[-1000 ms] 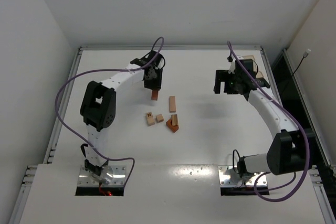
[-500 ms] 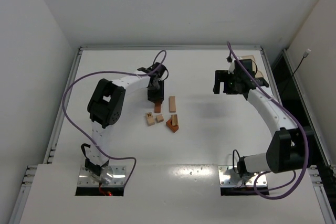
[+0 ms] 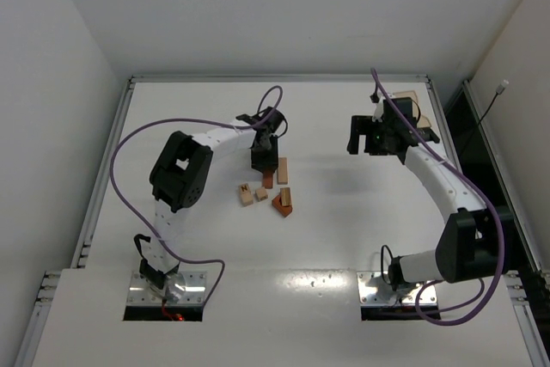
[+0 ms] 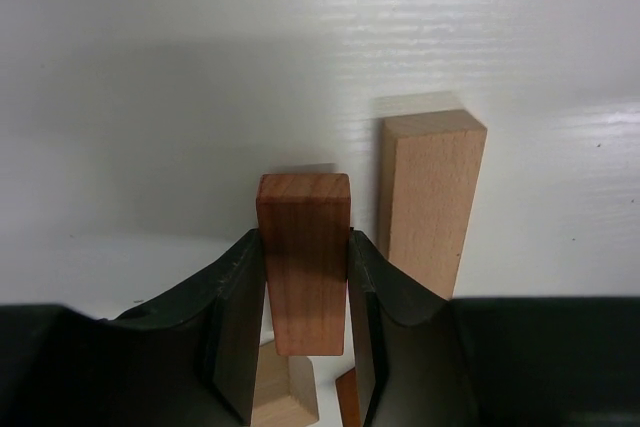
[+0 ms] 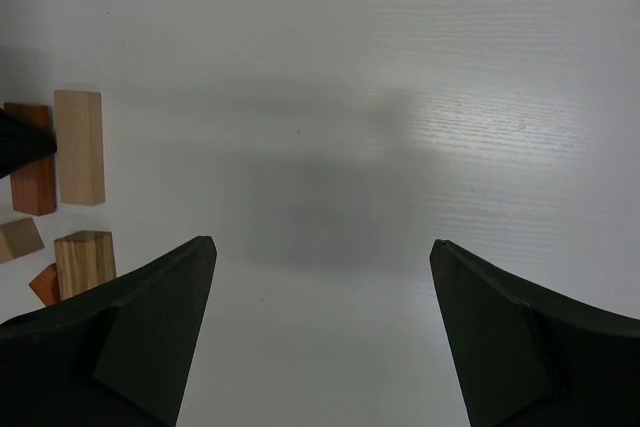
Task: Build the wood block tower
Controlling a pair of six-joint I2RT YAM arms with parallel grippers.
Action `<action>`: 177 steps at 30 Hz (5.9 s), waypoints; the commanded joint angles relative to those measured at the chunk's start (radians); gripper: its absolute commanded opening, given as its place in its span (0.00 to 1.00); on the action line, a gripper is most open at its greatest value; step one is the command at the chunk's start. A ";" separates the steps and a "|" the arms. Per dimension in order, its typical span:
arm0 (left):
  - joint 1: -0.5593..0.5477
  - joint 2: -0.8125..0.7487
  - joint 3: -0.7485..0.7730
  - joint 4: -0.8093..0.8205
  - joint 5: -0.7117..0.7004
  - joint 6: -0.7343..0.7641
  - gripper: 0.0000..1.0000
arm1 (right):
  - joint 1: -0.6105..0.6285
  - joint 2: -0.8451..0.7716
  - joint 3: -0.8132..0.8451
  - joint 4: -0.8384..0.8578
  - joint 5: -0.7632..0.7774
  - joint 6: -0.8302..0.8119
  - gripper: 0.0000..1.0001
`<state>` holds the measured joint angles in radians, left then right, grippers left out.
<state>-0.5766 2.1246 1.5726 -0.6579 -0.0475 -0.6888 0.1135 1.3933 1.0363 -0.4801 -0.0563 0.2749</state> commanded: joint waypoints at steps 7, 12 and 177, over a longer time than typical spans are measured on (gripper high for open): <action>0.017 0.086 0.121 0.012 -0.058 -0.017 0.00 | 0.002 -0.007 -0.004 0.038 -0.036 0.023 0.85; 0.026 0.095 0.109 0.012 -0.068 -0.008 0.00 | 0.002 -0.007 -0.004 0.047 -0.036 0.023 0.85; 0.093 -0.287 -0.250 0.090 -0.126 0.061 0.26 | 0.216 0.161 0.079 0.040 -0.011 -0.032 0.43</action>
<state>-0.5198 1.9652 1.3487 -0.5987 -0.1268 -0.6579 0.3355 1.6314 1.1286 -0.4774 -0.0502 0.2947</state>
